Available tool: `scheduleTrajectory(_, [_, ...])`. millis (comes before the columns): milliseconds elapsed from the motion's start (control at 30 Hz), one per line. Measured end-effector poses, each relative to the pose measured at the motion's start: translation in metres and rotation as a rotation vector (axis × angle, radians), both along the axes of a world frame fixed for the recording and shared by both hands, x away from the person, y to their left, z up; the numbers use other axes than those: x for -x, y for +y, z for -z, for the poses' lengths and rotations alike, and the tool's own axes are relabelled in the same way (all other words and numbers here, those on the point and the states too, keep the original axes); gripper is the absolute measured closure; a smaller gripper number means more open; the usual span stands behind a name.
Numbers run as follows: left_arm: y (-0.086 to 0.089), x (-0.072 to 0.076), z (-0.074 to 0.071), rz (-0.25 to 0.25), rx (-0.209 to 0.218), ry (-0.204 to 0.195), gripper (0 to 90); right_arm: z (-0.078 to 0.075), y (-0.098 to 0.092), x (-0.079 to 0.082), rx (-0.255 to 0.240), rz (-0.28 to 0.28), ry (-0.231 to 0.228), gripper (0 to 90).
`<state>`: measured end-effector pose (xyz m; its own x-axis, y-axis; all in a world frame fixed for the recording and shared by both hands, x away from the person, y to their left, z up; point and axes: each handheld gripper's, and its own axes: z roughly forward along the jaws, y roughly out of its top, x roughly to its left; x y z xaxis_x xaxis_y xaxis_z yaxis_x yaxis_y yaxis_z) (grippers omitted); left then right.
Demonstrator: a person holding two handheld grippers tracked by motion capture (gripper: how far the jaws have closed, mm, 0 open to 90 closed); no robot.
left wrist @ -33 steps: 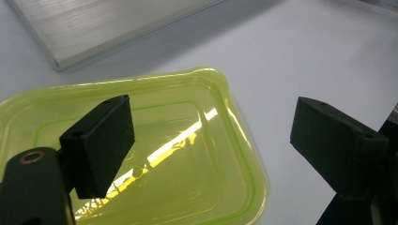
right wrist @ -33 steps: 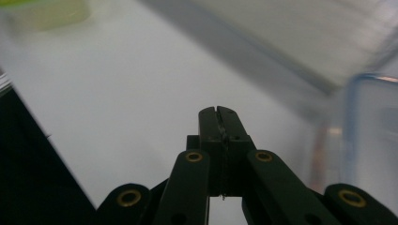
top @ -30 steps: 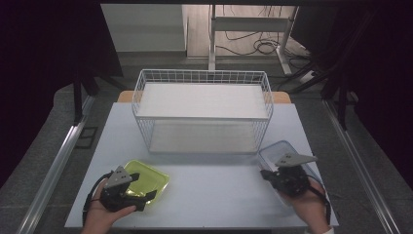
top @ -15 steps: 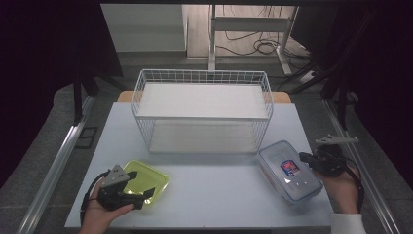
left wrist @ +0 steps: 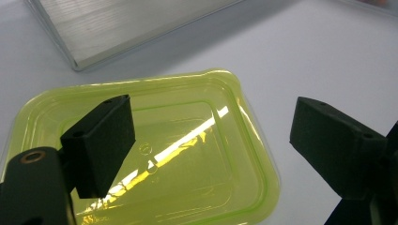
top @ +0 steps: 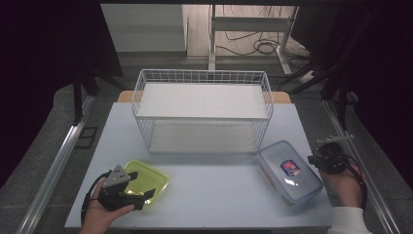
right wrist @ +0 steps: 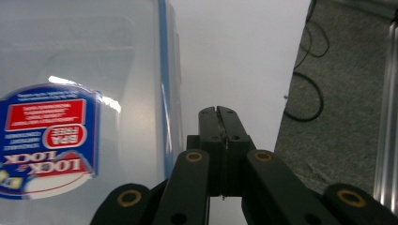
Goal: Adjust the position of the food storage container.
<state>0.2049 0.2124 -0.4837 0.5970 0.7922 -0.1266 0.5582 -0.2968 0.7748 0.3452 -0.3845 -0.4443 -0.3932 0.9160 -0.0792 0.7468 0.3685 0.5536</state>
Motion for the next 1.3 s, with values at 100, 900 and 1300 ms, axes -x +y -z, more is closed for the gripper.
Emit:
scheduleTrajectory(100, [0.0, 0.0, 0.0, 0.001, -0.003, 0.001, 14.3, 0.006, 0.0, -0.003, 0.013, -0.018, 0.03, 88.8])
scheduleTrajectory(900, [0.0, -0.001, 0.002, 0.0, -0.009, 0.003, 14.2, 0.012, 0.014, -0.003, -0.047, -0.177, 0.016, 89.0])
scheduleTrajectory(1300, [0.001, -0.001, 0.001, -0.001, -0.007, -0.001, 14.2, 0.014, 0.053, 0.006, -0.052, -0.258, 0.043, 89.0])
